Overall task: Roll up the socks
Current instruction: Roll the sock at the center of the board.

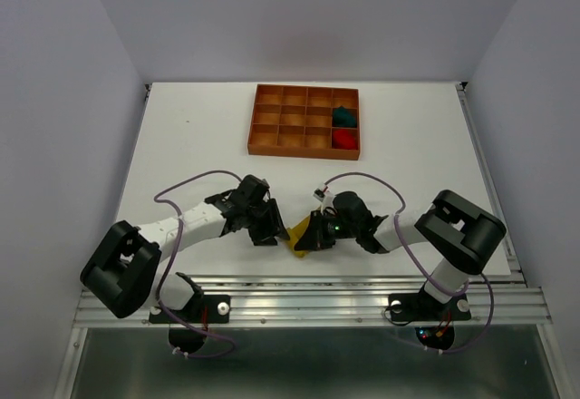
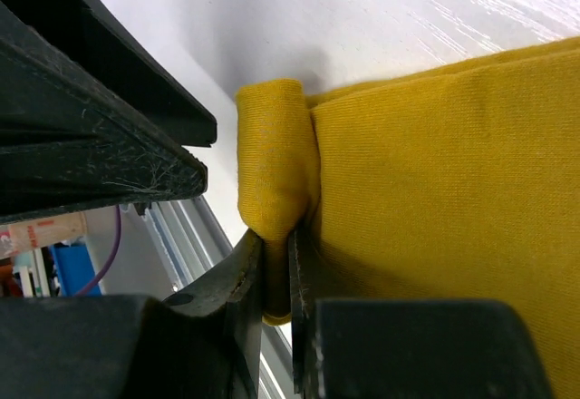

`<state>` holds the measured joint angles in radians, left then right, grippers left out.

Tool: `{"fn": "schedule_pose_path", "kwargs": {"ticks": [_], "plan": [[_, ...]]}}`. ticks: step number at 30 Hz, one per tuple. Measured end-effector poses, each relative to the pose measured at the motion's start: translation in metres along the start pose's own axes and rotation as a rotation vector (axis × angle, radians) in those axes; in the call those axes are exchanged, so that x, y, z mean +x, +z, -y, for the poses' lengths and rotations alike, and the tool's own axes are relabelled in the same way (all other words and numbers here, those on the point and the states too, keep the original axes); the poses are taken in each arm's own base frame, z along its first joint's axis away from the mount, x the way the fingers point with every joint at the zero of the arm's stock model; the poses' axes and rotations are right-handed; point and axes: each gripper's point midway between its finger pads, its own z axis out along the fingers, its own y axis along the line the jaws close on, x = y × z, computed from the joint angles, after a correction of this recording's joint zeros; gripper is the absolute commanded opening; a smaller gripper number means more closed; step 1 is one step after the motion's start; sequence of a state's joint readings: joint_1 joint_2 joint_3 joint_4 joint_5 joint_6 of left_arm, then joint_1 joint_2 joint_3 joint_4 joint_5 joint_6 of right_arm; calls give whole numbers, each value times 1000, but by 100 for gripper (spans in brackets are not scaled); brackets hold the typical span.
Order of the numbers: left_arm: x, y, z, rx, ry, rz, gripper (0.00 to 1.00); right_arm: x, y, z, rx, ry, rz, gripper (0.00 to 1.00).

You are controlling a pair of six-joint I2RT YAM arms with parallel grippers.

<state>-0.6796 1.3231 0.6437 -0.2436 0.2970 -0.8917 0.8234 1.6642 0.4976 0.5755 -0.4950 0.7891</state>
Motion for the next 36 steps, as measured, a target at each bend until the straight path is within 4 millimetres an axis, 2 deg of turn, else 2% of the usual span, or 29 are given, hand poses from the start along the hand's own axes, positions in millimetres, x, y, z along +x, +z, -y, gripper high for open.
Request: {"fn": "schedule_pose_path", "kwargs": {"ticks": [19,23,26,27,29,31,32,33,36], "plan": [[1,23,1,-3,-7,-28,52,0,2,6,-45,33,15,4],[0,26,4,2,-13,-37,43,0,3,7,-47,34,16,4],[0,30,10,11,-12,-44,24,-1,3,7,-48,35,15,6],[0,31,11,13,-12,-45,11,0,3,7,-48,35,14,6],[-1,32,13,17,-10,-45,2,0,3,7,-49,32,15,11],[-1,33,14,14,-10,-46,0,0,3,8,-48,22,14,22],[-1,34,15,11,-9,-45,0,0,2,8,-47,20,14,25],[-1,34,15,3,-8,-44,0,-1,2,8,-44,9,12,34],[-3,36,19,-19,-3,-33,0,-4,-3,4,-32,-33,12,44]]}}
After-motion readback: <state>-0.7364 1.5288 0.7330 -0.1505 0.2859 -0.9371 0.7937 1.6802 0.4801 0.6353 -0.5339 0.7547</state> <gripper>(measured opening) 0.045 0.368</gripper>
